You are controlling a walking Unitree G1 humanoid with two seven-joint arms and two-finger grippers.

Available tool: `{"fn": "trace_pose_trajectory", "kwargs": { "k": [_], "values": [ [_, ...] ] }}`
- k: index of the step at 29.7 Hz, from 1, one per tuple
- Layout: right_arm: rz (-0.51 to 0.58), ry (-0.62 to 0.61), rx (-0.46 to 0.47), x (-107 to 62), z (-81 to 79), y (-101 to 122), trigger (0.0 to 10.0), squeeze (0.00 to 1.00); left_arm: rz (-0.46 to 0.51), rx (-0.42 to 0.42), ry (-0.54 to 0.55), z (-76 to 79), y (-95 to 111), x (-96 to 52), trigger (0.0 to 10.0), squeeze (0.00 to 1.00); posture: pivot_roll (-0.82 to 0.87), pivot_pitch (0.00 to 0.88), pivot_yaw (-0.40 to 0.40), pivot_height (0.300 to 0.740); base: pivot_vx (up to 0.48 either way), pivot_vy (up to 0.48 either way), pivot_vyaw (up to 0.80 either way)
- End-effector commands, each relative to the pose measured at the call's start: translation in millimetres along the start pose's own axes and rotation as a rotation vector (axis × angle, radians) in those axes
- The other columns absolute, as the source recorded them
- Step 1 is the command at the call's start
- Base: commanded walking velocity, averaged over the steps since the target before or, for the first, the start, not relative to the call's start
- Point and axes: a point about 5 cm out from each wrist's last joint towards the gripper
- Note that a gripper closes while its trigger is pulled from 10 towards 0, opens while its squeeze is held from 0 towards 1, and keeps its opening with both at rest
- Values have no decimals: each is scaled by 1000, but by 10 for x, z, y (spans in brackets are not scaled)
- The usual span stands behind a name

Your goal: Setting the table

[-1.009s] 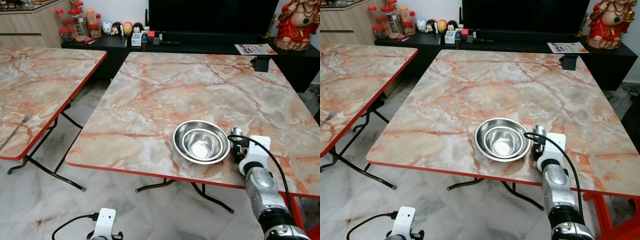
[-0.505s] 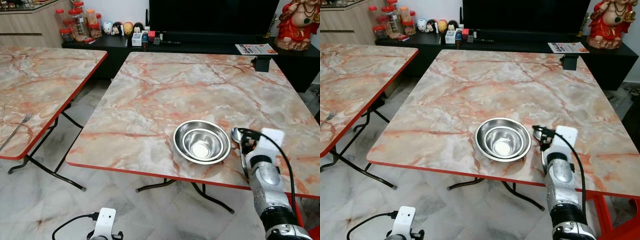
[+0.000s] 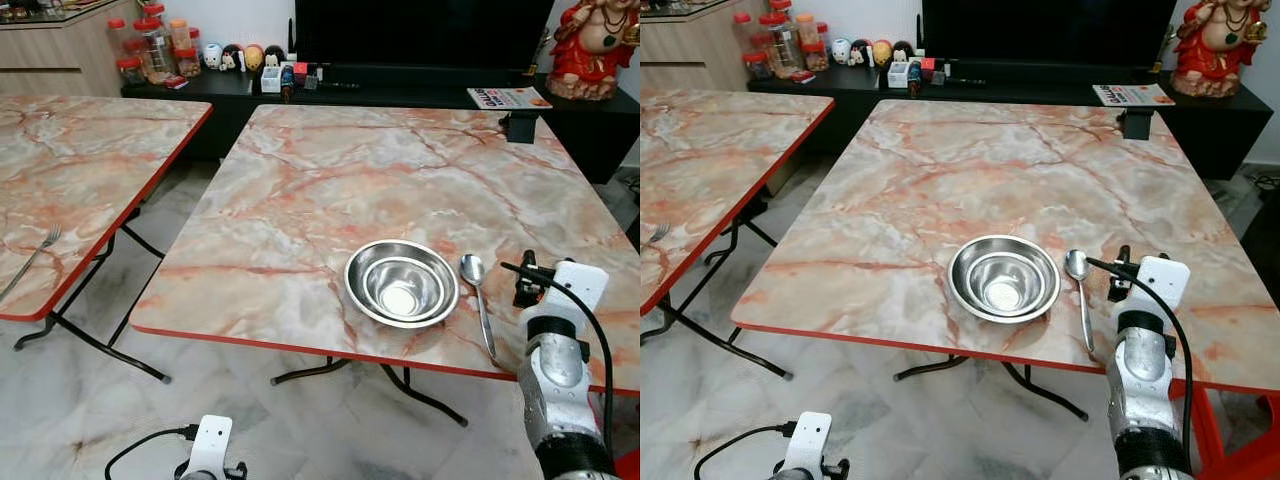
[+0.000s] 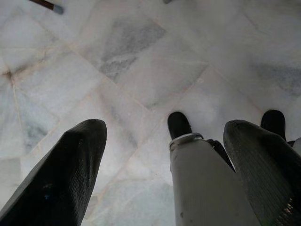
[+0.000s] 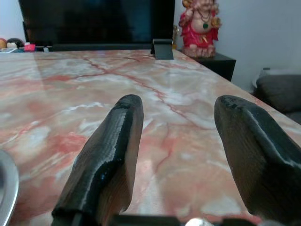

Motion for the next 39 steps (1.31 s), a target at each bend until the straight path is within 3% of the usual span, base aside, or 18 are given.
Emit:
{"fn": "trace_pose_trajectory", "kwargs": {
  "k": [1, 27, 39],
  "values": [
    [27, -1, 2, -7, -12, 36, 10000, 0, 5, -4, 8, -16, 12, 2, 10000, 0, -98, 0, 17, 740, 0, 0, 0],
    [49, -5, 4, -33, -87, 32, 10000, 0, 3, -22, 8, -11, -17, -4, 10000, 0, -93, 0, 13, 740, 0, 0, 0],
    [57, 3, 3, -37, -114, 36, 10000, 0, 0, -30, 12, -18, -33, -7, 10000, 0, -88, 0, 12, 740, 0, 317, 0]
  ]
}}
Point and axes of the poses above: a point about 5 cm out from each wrist's last joint towards the gripper, its own x axis pointing out of the wrist towards the gripper, its own y axis along the axis of the wrist's last joint, z = x × y, and after that the axes turned 9 degrees about x, right-handed
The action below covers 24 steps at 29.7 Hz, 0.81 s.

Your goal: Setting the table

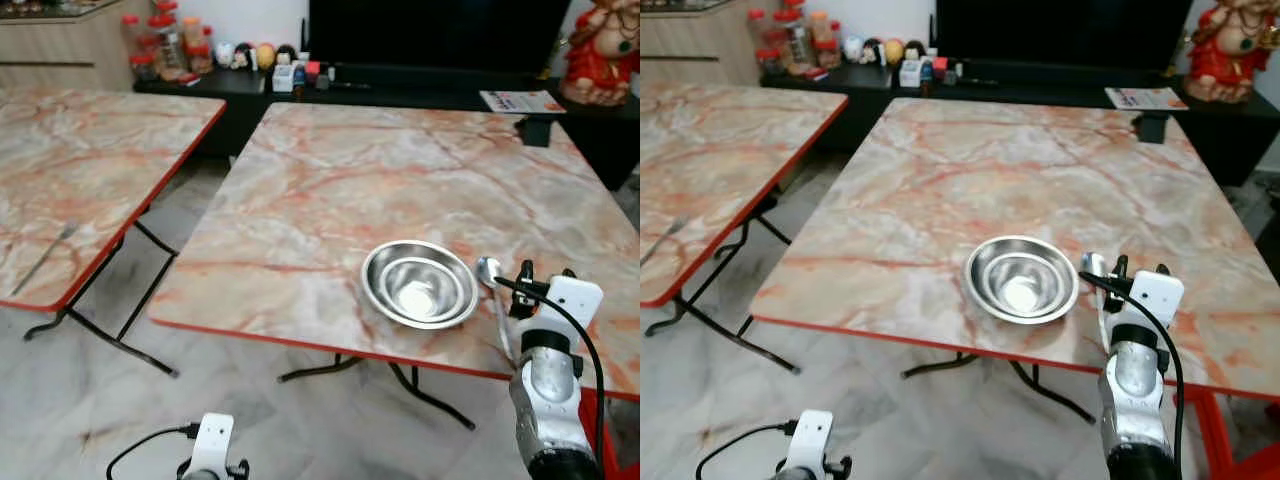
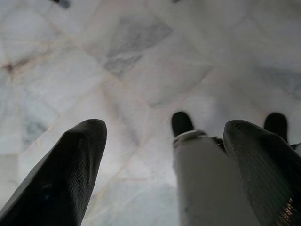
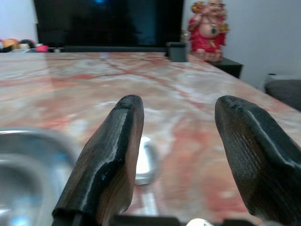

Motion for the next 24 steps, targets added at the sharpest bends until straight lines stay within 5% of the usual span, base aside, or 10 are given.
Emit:
{"fn": "trace_pose_trajectory", "kwargs": {
  "k": [1, 24],
  "values": [
    [25, 1, 0, 16, -9, 47, 10000, 0, -11, -17, 10, -26, -26, -3, 10000, 0, -88, 0, 12, 740, 0, 322, 0],
    [28, 7, -5, 10, -20, 49, 10000, 0, -13, -16, 9, -26, -43, -7, 10000, 0, -86, 0, 10, 740, 0, 319, 0]
  ]
}}
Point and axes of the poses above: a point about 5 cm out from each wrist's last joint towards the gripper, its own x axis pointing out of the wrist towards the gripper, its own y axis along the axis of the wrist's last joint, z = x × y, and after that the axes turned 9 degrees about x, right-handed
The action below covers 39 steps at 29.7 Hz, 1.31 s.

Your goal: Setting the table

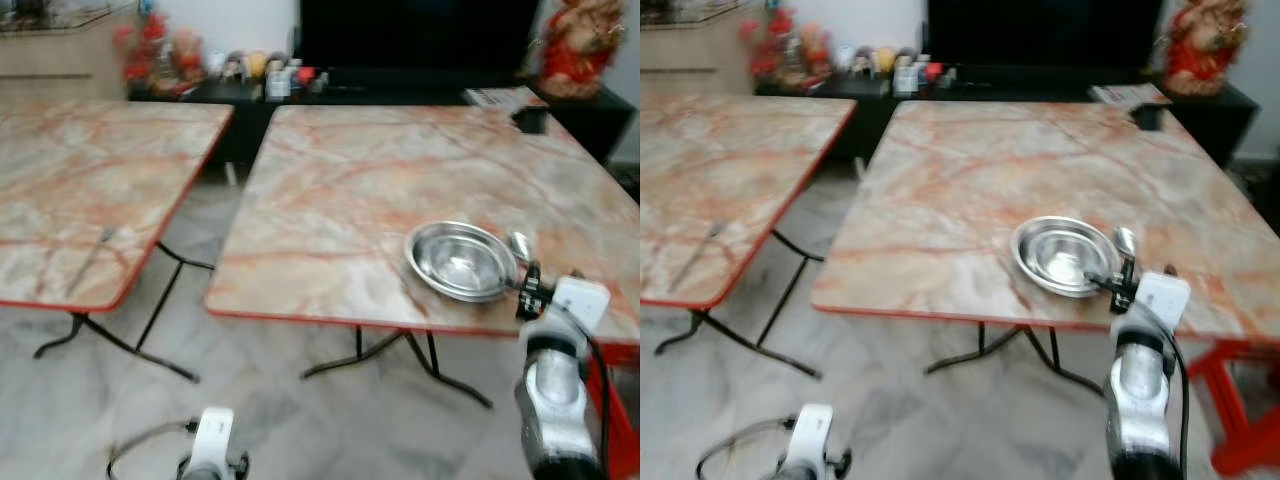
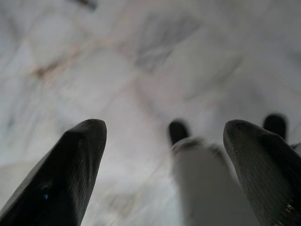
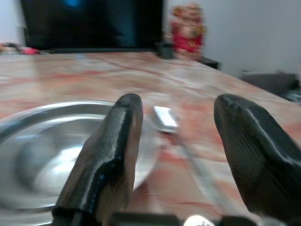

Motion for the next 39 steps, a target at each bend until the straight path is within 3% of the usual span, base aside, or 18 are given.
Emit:
{"fn": "trace_pose_trajectory", "kwargs": {
  "k": [1, 13, 19, 26, 30, 33, 38, 39],
  "values": [
    [20, -7, -12, 23, 49, 46, 10000, 0, -3, -5, -4, 18, 5, 2, 10000, 0, -86, 0, 10, 740, 0, 304, 0],
    [3, -4, -9, -19, 39, -1, 10000, 0, 0, 1, -7, 21, 12, 3, 10000, 0, -91, 0, 16, 740, 0, 300, 0],
    [-70, 11, -5, -78, 0, -152, 10000, 0, 0, 2, -5, 12, 15, 3, 10000, 0, -94, 0, 19, 740, 0, 261, 0],
    [-328, 16, -11, -424, 72, -660, 10000, 0, -1, 6, -2, 15, 6, 1, 10000, 0, -80, 0, 4, 740, 0, 0, 0],
    [-402, 13, -26, -538, 119, -791, 10000, 0, -3, 7, -4, 27, -7, -1, 10000, 0, -82, 0, 5, 740, 0, 0, 0],
    [-540, -18, -34, -724, 245, -991, 10000, 0, -2, 10, -5, 24, -6, -1, 10000, 0, -81, 0, 10, 740, 0, 0, 0],
    [-704, -1, -46, -953, 317, -1184, 10000, 0, -1, 20, -1, 5, 0, 0, 10000, 0, -82, 0, 16, 740, 0, 0, 0],
    [-798, 34, -59, -1092, 322, -1281, 10000, 0, -4, 33, -1, -2, 0, 1, 10000, 0, -85, 0, 20, 740, 0, 0, 0]
  ]
}}
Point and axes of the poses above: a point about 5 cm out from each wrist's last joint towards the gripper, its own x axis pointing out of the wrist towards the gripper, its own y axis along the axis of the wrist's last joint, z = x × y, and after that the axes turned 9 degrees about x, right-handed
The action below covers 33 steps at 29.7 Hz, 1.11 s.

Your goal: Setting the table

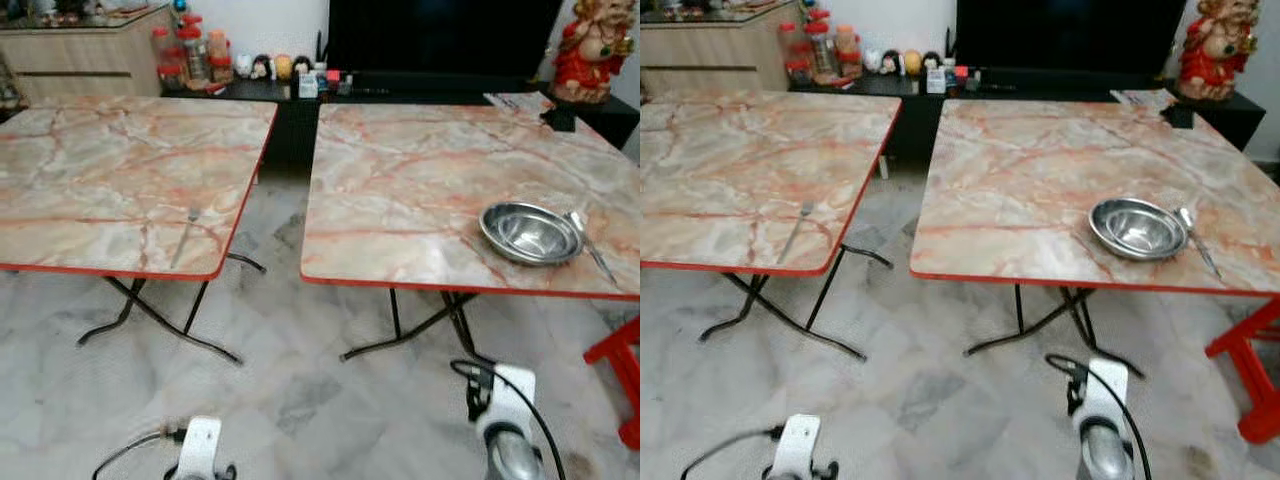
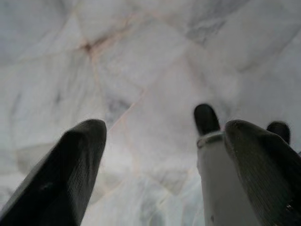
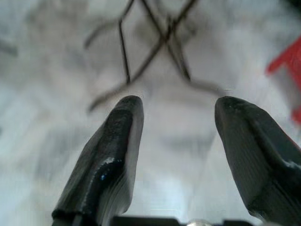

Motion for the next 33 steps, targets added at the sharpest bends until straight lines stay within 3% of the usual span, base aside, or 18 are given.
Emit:
{"fn": "trace_pose_trajectory", "kwargs": {
  "k": [1, 8, 12, 17, 26, 33],
  "values": [
    [-149, 44, -30, -81, -23, -274, 10000, 0, -18, 31, -9, 22, -29, -3, 10000, 0, -83, 0, 20, 740, 0, 0, 0],
    [-350, 10, -59, -262, 65, -660, 10000, 0, -23, 36, -11, 24, -22, 0, 10000, 0, -65, 0, 15, 740, 0, 0, 0],
    [-350, 21, -6, -260, -8, -669, 10000, 0, -22, 35, -4, 5, -34, -3, 10000, 0, -63, 0, 20, 740, 0, 0, 0],
    [-349, 24, -4, -251, -39, -660, 10000, 0, -36, 40, -4, -8, -60, -6, 10000, 0, -66, 0, 27, 740, 0, 0, 0],
    [-349, 31, 21, -249, -90, -663, 10000, 0, -37, 53, 2, -55, -58, -6, 10000, 0, -55, 0, 37, 740, 0, 480, 0],
    [-366, 26, 47, -277, -69, -706, 10000, 0, -29, 38, 12, -70, -62, -8, 10000, 0, -50, 0, 37, 740, 0, 0, 0]
  ]
}}
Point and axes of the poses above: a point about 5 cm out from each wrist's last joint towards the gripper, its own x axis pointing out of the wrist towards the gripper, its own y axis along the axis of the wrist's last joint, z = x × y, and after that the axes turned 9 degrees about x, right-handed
